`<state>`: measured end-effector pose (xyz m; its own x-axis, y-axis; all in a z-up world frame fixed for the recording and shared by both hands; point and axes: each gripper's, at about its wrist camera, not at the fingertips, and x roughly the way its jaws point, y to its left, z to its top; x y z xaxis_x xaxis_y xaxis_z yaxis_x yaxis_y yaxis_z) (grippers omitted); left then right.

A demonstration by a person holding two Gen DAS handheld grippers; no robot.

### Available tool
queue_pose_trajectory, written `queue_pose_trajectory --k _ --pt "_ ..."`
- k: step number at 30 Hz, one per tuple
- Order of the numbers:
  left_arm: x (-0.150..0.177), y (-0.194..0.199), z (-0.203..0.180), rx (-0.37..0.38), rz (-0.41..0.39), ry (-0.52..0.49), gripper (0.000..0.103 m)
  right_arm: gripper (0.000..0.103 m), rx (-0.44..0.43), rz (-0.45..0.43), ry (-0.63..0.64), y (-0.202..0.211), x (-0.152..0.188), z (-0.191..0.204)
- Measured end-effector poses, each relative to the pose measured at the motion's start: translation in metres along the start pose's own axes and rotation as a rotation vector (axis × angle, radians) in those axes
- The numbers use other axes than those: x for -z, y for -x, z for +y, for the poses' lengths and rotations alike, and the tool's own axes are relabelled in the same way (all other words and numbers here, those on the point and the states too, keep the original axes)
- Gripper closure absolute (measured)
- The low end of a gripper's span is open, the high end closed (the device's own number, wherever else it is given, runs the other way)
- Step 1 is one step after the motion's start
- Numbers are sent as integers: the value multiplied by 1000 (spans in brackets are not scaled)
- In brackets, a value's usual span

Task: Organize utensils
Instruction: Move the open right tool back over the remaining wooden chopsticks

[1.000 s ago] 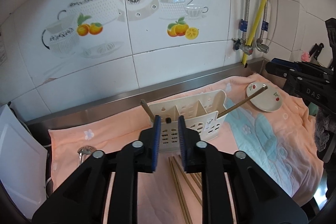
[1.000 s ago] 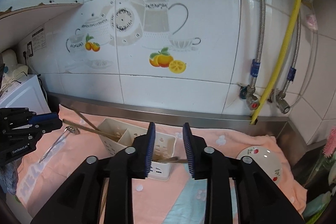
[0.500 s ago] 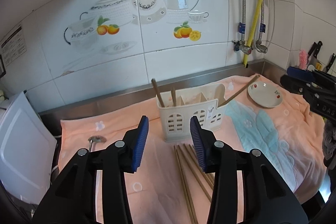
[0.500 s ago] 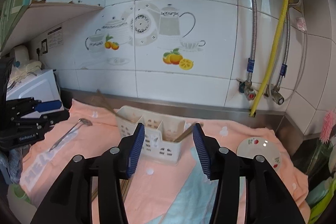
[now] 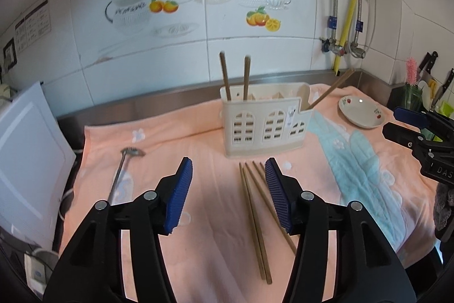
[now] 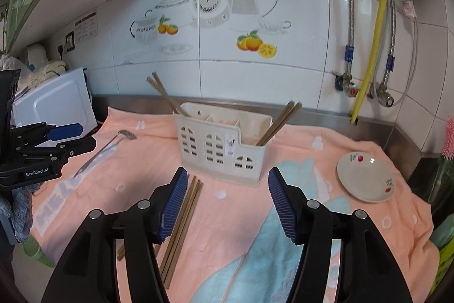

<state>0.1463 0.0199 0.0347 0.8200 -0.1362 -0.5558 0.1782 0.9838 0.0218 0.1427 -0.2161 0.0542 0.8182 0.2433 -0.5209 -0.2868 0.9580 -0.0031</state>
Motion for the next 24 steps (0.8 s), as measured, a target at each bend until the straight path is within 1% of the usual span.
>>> queue_pose_trajectory --k 3,7,12,24 --pt "11 -2 4 -4 10 16 46 41 -14 18 -14 -4 10 3" --pt "23 -5 7 -23 20 24 41 39 -11 42 -19 -11 22 7" --pt "37 -9 10 -28 36 47 35 38 -24 72 -44 -19 35 8" --pt "68 -24 13 -32 101 79 35 38 -45 172 -61 -42 79 20"
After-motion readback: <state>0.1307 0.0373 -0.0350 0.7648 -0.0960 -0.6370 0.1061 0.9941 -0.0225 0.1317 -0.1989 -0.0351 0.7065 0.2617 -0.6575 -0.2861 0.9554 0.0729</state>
